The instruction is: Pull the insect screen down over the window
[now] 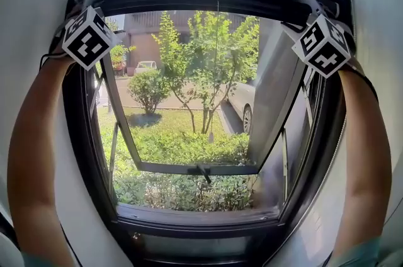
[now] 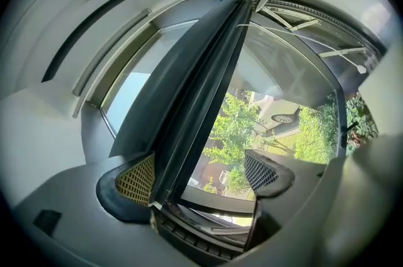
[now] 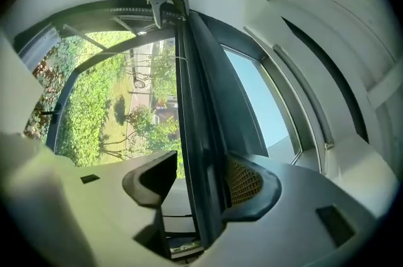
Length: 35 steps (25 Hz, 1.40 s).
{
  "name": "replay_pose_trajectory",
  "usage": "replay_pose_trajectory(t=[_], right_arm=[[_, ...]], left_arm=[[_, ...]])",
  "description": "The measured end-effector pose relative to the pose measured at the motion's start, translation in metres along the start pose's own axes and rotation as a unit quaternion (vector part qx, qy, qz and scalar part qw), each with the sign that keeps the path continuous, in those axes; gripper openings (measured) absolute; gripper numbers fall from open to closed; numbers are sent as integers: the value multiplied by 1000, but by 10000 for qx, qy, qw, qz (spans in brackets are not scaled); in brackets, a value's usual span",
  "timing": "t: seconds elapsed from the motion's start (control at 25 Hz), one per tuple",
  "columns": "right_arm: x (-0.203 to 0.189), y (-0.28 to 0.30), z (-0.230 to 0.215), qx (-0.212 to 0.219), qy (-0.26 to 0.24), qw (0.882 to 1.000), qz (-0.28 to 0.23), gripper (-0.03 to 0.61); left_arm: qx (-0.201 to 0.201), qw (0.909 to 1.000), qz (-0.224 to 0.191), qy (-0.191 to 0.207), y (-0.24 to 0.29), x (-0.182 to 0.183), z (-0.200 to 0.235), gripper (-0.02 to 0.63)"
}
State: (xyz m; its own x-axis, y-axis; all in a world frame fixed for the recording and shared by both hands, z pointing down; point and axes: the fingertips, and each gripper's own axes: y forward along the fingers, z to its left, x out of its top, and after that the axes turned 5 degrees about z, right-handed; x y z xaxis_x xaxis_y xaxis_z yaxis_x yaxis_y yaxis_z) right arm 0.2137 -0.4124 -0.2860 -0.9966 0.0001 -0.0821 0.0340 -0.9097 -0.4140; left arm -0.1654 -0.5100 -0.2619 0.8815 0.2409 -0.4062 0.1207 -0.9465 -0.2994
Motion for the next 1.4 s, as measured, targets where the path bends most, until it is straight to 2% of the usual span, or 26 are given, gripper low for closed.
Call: replay_pose_trajectory(t=[0.16,0.24,0.36,0.56,0.72,0.92,1.4], right_arm=[[-6,0,5,185,-336,9990,222,227],[-13,1,8,337,-377,9980,383,227],[-23,6,15,546,-405,9958,608,227],[-29,13,16,518,-433,9951,722,227],[-31,8,20,601,-533,9935,802,227],[-31,0,32,853,-759,9891,932,225],[-35,-31,86,1988,-734,9699,1198,225]], left_arm=[[-27,9997,166,167,8,-5,-2,437],[81,9994,172,275,7,-2,3,437],[10,9984,322,464,12,-3,2,437],[-68,9927,718,966,20,-18,-5,437],[-100,9871,877,1339,17,-23,-11,437],[-350,9826,1025,1509,9,-31,-21,437],[-1198,9701,1115,1791,-23,-58,-77,436]])
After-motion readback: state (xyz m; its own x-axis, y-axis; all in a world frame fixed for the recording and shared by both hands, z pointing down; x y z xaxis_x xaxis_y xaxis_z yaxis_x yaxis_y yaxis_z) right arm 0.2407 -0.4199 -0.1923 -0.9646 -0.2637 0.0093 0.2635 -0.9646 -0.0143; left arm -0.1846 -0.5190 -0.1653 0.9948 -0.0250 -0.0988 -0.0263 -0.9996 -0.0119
